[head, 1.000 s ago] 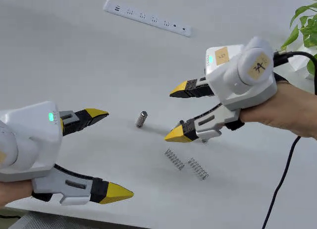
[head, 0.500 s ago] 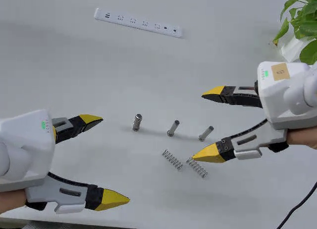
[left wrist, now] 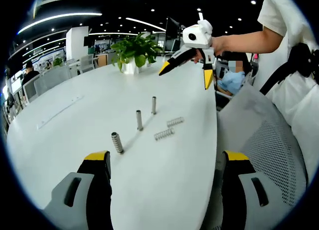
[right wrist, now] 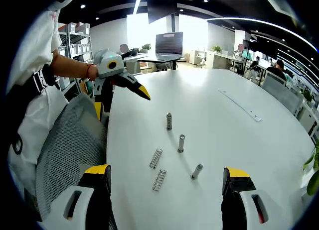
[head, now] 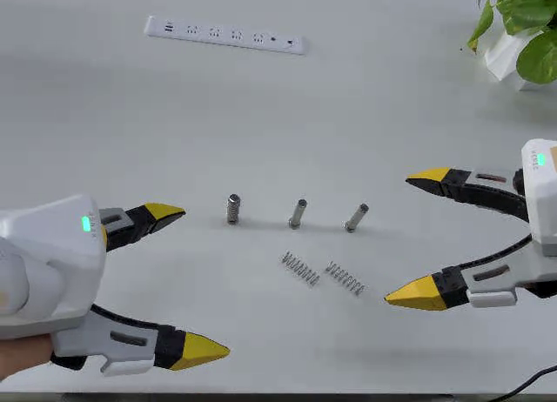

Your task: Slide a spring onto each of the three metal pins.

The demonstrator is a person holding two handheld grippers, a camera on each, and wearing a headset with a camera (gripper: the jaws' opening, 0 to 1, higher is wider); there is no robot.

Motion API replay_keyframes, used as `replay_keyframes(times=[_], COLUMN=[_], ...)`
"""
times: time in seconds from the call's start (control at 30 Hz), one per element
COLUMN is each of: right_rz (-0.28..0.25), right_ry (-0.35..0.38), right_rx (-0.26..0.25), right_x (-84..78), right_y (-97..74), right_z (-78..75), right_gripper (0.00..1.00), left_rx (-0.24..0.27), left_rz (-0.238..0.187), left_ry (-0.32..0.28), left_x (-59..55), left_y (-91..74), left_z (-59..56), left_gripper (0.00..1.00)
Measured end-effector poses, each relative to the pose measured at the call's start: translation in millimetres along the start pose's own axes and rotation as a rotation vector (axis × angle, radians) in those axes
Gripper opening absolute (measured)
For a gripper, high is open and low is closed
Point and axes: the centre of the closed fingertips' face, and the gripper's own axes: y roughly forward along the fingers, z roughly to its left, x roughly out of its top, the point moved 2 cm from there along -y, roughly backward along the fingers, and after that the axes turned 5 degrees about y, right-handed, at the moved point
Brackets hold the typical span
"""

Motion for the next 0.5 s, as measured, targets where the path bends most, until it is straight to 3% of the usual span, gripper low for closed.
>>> replay_keyframes(times=[0.17,0.27,0.37,0.43,0.5], right_rz=[-0.024,-0.042,-0.06,-0.065,-0.075], right_ry=[0.032,0.045,0.059,0.072,0.079], right_rx=[-0.023,-0.036,-0.05,-0.058,-0.069], right_x=[-12.5,-16.6,-20.3,-23.1,-25.5], right_y=[-7.1,-10.9,-13.6,-14.9,-16.4], right_z=[-1.8,-1.4,-2.2,-2.7,-2.6], right_gripper=[0.92,0.91,0.9,0.9,0.89], left_rx=[-0.052,-0.086,-0.11,-0.116,-0.142], left_rz=[0.039,0.086,0.098,0.169,0.198], left_ry=[0.043,0.076,0.099,0.155,0.204], left_x=[6.1,9.2,15.8,10.3,9.9], left_y=[15.7,30.0,47.5,55.4,67.9], left_z=[-6.8,-9.2,-10.0,-7.0,-7.8], left_gripper=[0.86,0.76,0.71,0.66,0.61])
